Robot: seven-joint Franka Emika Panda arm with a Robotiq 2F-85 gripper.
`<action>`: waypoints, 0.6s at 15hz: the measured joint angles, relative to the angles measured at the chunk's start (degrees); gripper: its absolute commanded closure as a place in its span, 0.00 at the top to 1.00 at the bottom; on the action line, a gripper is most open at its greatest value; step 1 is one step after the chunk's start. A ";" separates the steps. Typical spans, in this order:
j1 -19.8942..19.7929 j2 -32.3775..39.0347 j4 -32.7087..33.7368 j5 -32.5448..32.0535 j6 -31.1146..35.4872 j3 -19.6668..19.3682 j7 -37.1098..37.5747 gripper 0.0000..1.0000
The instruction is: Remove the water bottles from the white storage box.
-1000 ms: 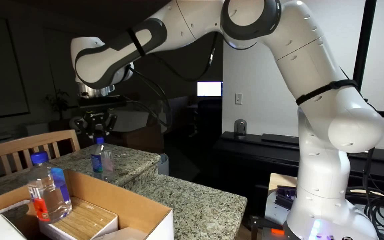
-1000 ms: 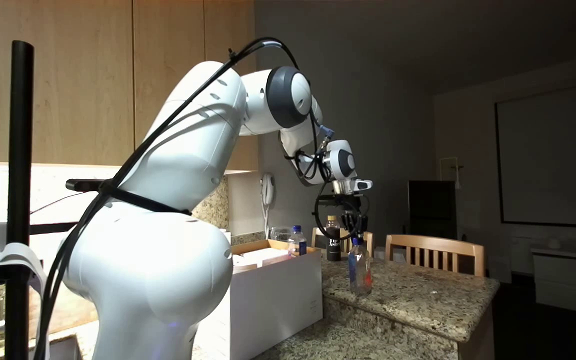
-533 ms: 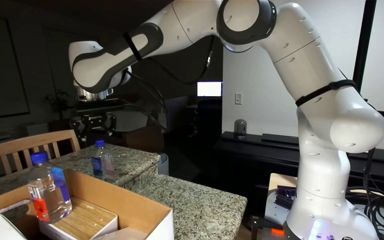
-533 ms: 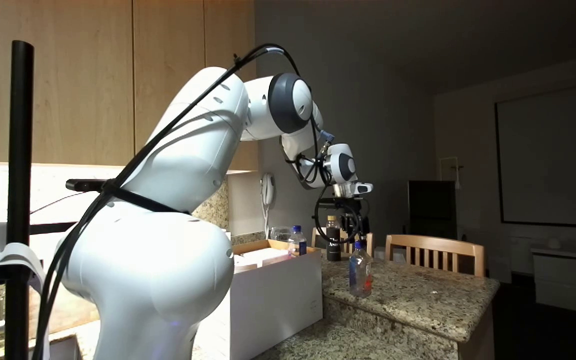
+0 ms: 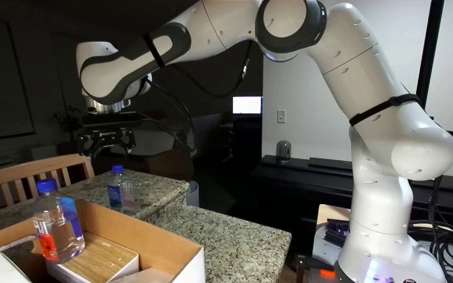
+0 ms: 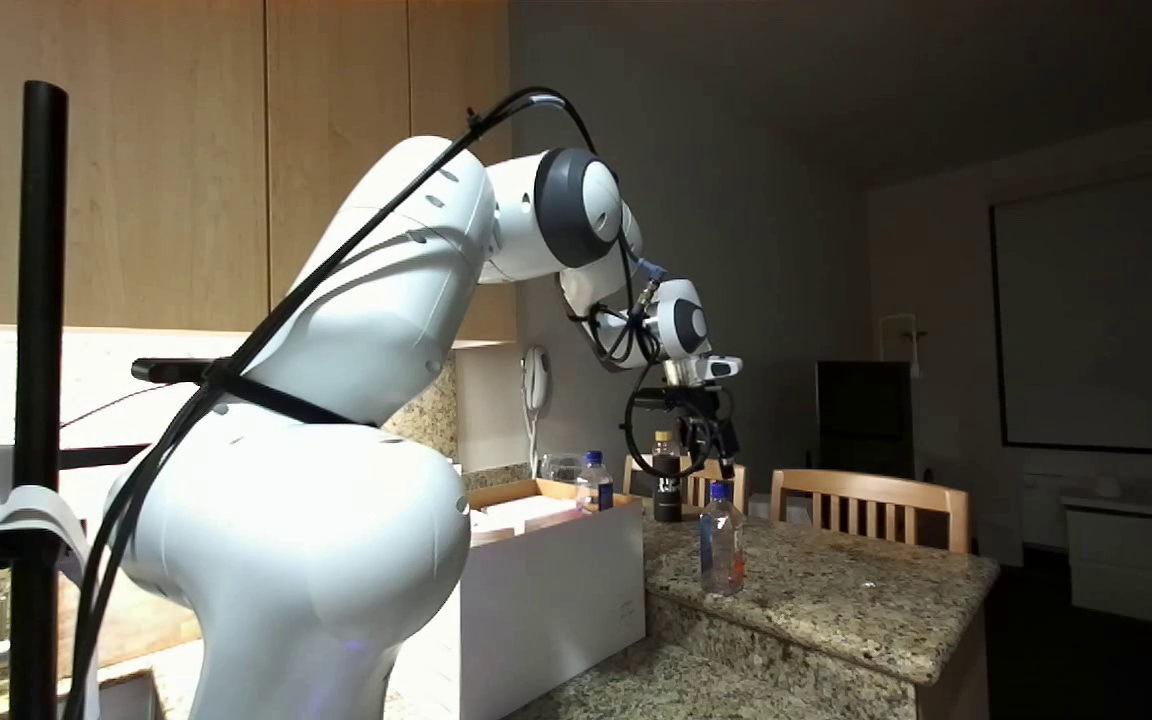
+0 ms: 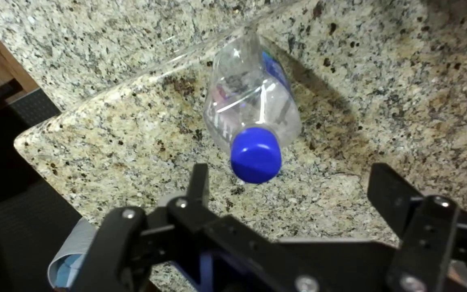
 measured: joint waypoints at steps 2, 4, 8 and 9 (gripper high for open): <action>0.80 -0.60 0.89 -0.15 -0.88 -0.43 1.23 1.00; 1.69 -1.82 1.56 -0.35 -2.51 -0.63 2.06 1.00; 3.60 -4.92 2.64 -0.30 -8.24 0.76 2.32 1.00; 4.08 -5.71 2.77 -0.30 -9.65 1.62 2.32 1.00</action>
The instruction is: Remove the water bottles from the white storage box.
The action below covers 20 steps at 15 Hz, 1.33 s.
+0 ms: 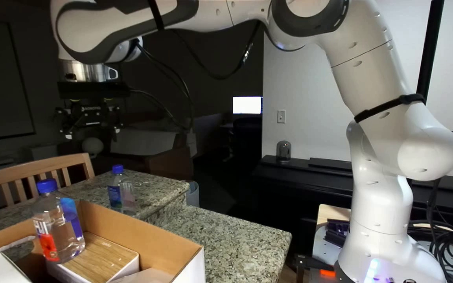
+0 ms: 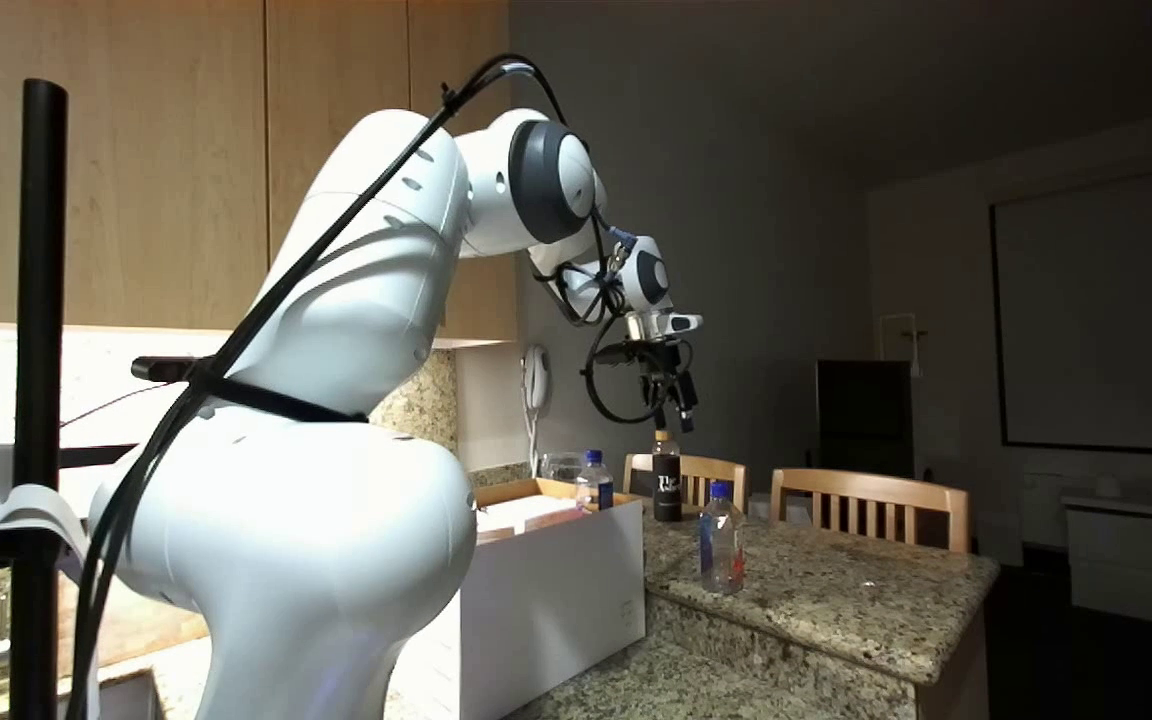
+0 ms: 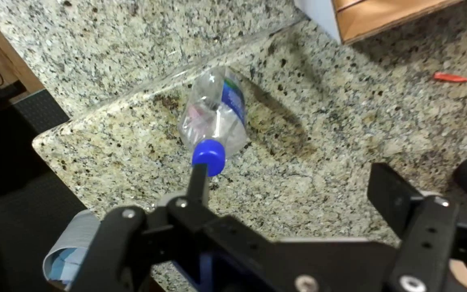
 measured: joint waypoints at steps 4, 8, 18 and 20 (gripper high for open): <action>2.21 -2.53 0.04 0.01 -3.19 3.78 -0.64 1.00; 3.27 -2.48 0.03 1.06 -4.73 6.90 -3.25 1.00; 5.31 6.82 4.00 2.66 -11.03 8.49 -7.77 0.55; 6.12 8.21 5.94 2.60 -11.71 8.31 -7.82 0.42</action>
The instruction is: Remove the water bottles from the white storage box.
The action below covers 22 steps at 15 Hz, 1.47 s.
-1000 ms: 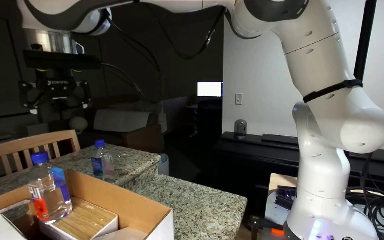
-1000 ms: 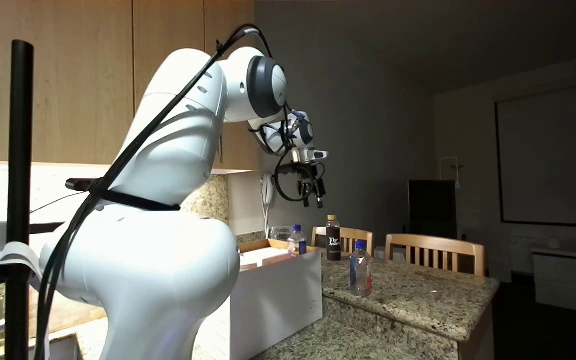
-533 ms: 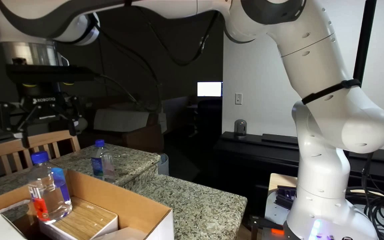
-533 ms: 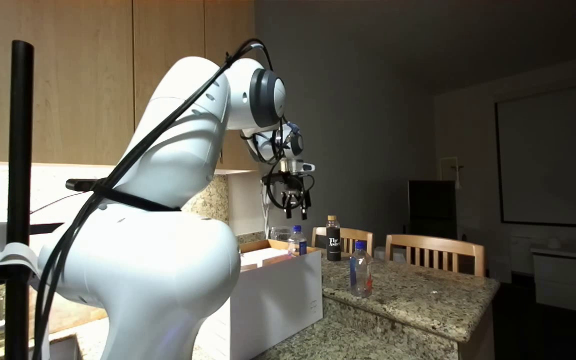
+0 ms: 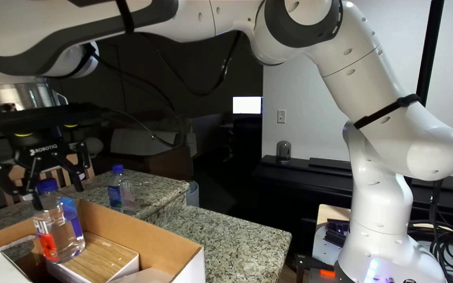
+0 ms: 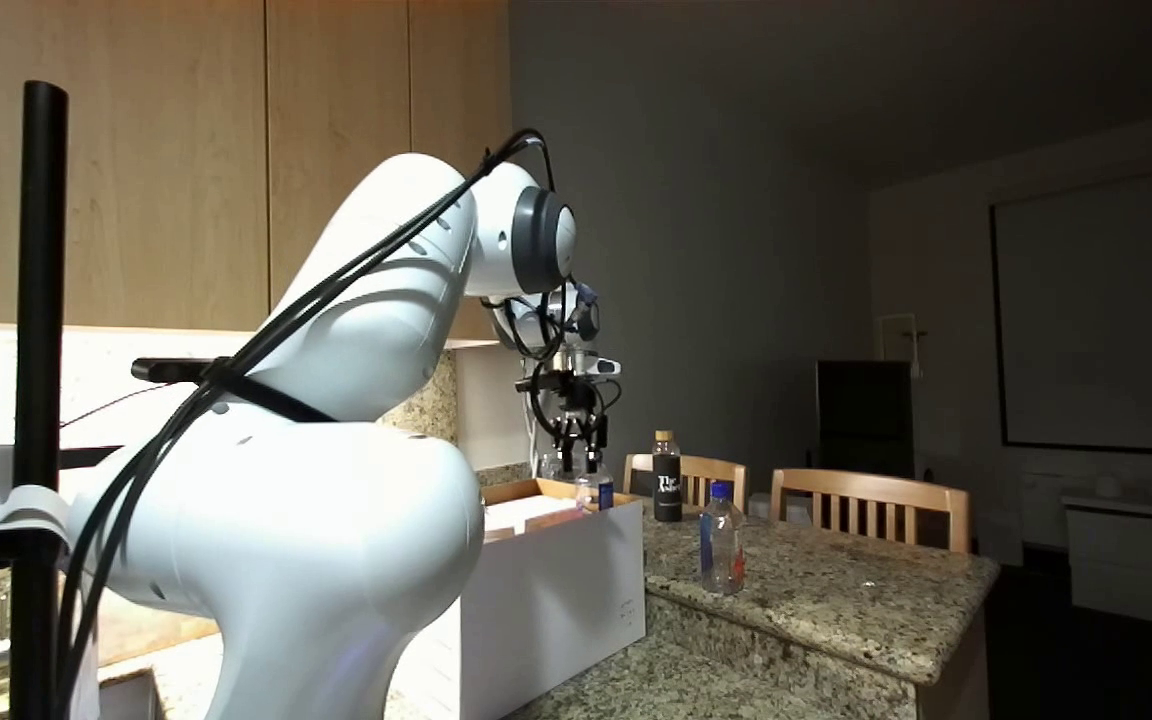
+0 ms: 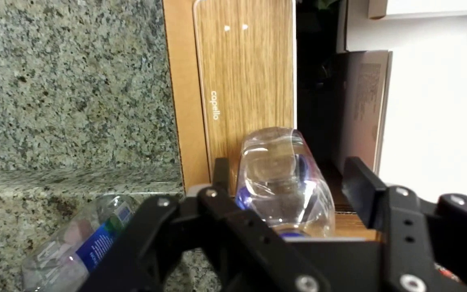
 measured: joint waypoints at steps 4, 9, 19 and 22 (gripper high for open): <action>1.50 1.31 3.50 -0.43 -0.90 -0.91 0.00 0.16; 2.67 2.21 6.86 -0.76 -4.13 -2.15 0.00 0.44; 2.85 3.82 8.93 -2.83 -3.65 -2.42 0.00 0.47; 3.05 3.92 9.04 -3.92 -2.75 -2.56 0.00 0.26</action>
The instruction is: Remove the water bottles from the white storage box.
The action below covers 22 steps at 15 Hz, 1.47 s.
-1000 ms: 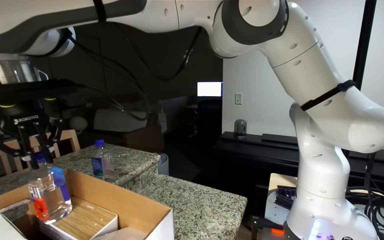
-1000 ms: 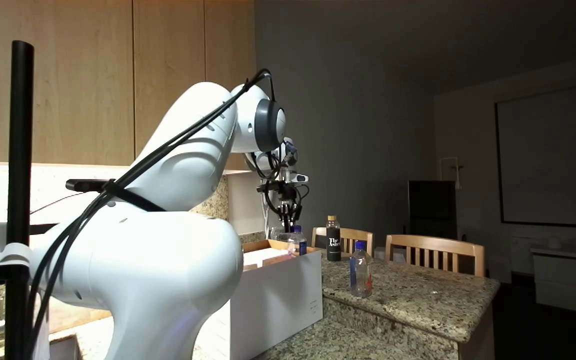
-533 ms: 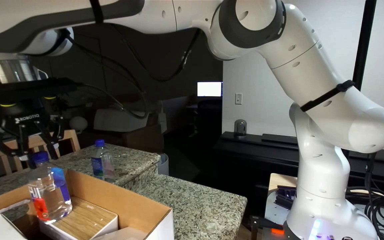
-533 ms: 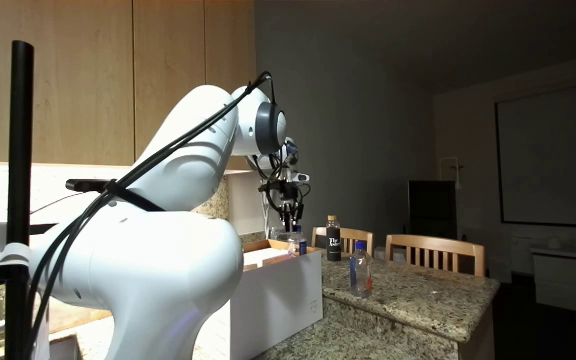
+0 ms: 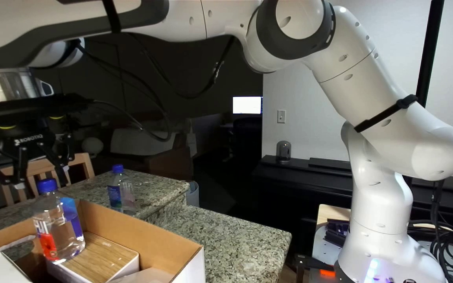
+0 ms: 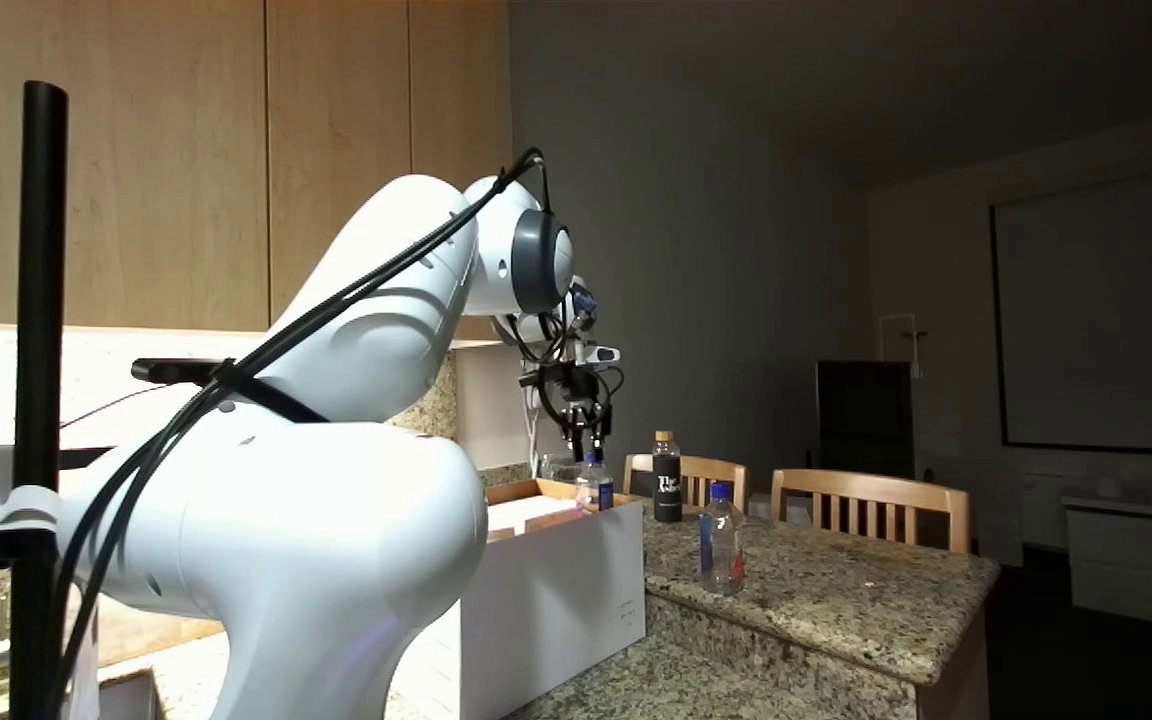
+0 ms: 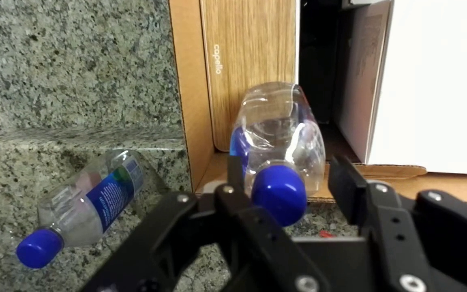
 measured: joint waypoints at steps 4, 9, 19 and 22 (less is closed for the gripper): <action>0.08 0.00 0.01 -0.72 0.73 -0.06 0.00 0.15; 0.13 0.01 0.01 -1.06 1.44 -0.27 0.05 0.15; -1.55 -7.74 0.05 -2.18 7.07 -5.97 5.91 0.16; -3.49 -10.64 0.03 -2.13 7.03 -8.59 7.11 0.16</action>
